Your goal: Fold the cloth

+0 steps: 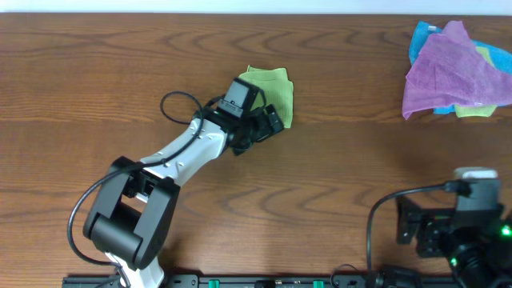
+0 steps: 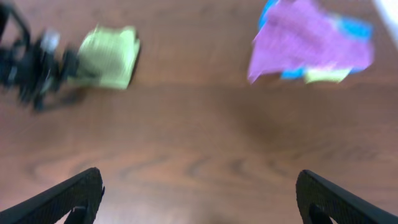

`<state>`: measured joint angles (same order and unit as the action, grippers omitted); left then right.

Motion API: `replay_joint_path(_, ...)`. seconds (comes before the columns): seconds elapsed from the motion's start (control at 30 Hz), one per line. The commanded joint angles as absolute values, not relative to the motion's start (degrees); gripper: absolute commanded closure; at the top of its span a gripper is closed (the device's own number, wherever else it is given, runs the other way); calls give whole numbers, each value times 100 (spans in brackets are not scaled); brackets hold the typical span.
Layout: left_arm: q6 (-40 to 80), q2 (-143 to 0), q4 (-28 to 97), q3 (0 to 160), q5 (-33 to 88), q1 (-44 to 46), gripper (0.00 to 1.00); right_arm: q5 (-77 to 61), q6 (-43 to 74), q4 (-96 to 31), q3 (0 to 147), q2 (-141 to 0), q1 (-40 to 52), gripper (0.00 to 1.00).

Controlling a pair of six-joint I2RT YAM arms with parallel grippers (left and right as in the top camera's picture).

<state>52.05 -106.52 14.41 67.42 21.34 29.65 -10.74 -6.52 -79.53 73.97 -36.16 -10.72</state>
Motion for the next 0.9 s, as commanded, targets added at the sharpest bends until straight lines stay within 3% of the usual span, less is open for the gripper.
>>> replay_joint_path(0.0, 5712, -10637, 1022, 6761, 1400, 3249, 5, -1780, -834, -8149, 7113, -3516, -1009, 1)
replay_joint_path(0.23, 6488, -10645, 1035, 6761, -93, 3577, 5, -2383, -908, -8871, 7107, -3459, -1009, 1)
replay_joint_path(0.47, 8385, -10691, 1133, 6705, -996, 3671, 5, -2287, -854, -8973, 7107, -3459, -742, 1)
replay_joint_path(0.87, 9668, -11424, 143, 6676, -1573, 4069, 5, -1647, -770, -9102, 7107, -3459, -331, 1)
